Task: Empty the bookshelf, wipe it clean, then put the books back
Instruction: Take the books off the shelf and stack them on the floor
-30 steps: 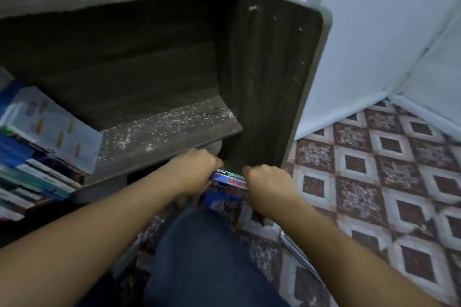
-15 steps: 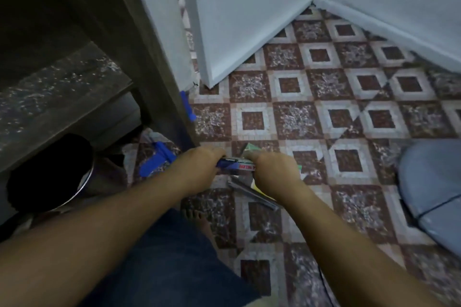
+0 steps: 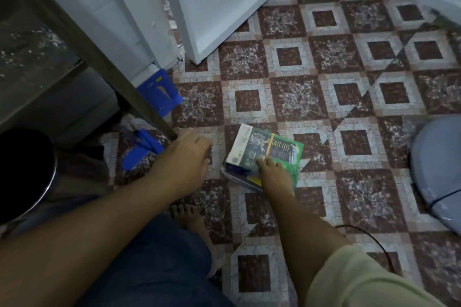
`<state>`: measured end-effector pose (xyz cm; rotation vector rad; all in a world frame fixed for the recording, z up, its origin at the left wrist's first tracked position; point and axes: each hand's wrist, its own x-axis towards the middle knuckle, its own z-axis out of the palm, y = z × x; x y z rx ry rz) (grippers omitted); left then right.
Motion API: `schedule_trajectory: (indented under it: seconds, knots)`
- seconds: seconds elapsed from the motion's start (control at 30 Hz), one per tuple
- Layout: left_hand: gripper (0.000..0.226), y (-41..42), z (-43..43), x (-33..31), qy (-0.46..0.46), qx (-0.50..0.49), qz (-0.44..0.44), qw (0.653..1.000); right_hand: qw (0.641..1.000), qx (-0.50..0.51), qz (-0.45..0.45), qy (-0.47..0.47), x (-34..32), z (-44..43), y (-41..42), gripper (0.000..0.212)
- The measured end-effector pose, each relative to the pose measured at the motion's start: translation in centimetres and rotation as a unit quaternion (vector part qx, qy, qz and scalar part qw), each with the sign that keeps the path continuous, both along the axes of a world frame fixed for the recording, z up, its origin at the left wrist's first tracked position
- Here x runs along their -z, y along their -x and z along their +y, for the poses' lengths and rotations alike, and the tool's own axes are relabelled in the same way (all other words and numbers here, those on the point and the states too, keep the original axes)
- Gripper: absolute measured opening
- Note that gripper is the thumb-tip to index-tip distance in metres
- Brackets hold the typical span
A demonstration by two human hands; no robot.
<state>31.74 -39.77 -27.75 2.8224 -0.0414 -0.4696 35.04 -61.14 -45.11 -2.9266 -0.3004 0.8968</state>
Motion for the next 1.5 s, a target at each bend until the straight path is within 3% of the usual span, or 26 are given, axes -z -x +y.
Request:
schedule_trajectory:
  seconds: [0.1,0.33,0.43,0.57,0.67,0.83,1.13,1.33,1.5]
  knots:
    - [0.040,0.1,0.4,0.8,-0.015,0.013,-0.005,1.000,0.997,0.022,0.074,0.015,1.9,0.0,1.7,0.076]
    - [0.042,0.4,0.6,0.4,-0.009,0.022,0.000,1.000,0.985,0.034,0.166,-0.014,0.2,0.2,-0.6,0.076]
    - [0.041,1.0,1.3,-1.1,0.007,0.015,-0.017,1.000,0.994,0.041,0.092,-0.034,-3.1,2.1,-1.2,0.063]
    - [0.040,2.8,3.7,-3.6,0.015,-0.024,-0.043,0.999,0.987,-0.023,0.042,-0.152,-10.0,6.5,-1.6,0.049]
    - [0.041,4.7,6.4,-5.3,0.000,-0.063,-0.058,0.996,0.981,-0.076,0.000,-0.180,-15.9,9.4,-1.4,0.034]
    - [0.035,9.2,11.2,-9.1,-0.015,-0.144,-0.122,0.982,0.958,-0.174,-0.085,-0.212,-25.2,14.3,1.3,0.030]
    - [0.037,19.7,21.3,-15.9,-0.042,-0.304,-0.224,0.925,0.901,-0.316,-0.140,-0.261,-35.6,25.9,8.9,0.030]
    - [0.035,27.4,27.8,-19.9,-0.108,-0.384,-0.284,0.872,0.867,-0.378,-0.173,-0.275,-39.3,34.2,13.7,0.033]
    - [0.040,33.0,31.9,-22.2,-0.172,-0.454,-0.335,0.808,0.837,-0.446,-0.175,-0.265,-41.2,39.9,17.5,0.033]
